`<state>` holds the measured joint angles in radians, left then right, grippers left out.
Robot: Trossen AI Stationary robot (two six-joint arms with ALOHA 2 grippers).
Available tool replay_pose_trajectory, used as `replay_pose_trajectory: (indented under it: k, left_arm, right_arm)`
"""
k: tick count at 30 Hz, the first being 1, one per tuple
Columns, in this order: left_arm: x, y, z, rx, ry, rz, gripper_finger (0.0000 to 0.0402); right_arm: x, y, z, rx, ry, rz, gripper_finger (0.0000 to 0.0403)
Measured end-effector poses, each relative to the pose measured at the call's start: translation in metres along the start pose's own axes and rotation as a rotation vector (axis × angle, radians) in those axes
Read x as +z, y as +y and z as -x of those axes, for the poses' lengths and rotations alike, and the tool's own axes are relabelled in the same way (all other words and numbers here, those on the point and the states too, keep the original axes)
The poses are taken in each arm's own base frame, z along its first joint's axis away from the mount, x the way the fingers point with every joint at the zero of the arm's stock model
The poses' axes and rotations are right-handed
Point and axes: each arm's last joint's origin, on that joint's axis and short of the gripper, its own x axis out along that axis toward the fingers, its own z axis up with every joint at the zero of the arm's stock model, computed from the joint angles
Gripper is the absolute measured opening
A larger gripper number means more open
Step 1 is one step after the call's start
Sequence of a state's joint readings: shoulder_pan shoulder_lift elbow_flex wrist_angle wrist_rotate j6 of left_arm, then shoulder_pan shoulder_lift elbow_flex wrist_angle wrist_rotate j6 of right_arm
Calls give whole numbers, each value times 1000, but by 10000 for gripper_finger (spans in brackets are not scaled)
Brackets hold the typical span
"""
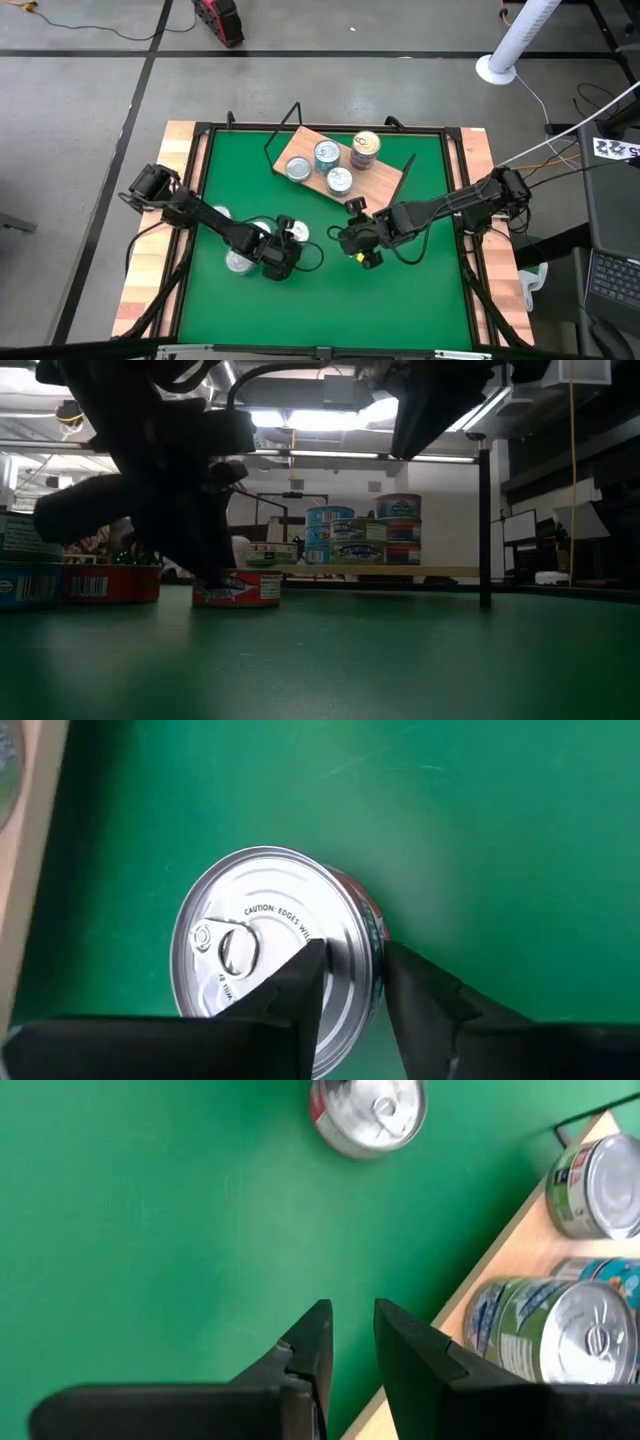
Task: Stack canned seafood by type on shelf
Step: Put the red tuna can on the shelf
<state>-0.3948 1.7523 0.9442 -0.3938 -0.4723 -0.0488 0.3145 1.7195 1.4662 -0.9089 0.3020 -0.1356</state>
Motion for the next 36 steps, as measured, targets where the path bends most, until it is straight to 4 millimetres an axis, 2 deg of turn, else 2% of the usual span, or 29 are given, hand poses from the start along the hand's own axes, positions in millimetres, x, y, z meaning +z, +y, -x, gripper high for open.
replay_pose_trajectory:
  k: [8, 12, 19, 29, 36]
  left_arm:
    - [0, 5, -3, 19, 10, -29, 28]
    - [0, 10, -4, 25, 15, -15, 4]
    - [0, 17, -8, 33, 15, 8, 2]
    - [12, 20, -11, 16, -96, 5, 0]
    - [18, 21, -11, 26, -150, 24, 0]
  right_arm:
    - [-5, 1, 0, 6, 52, -42, 79]
    - [-8, 1, 0, 8, 80, -36, 79]
    - [-16, 1, 3, 15, 150, -22, 79]
    - [-25, -6, 27, -18, 140, -143, 79]
    - [-25, -5, 25, -29, 129, -146, 79]
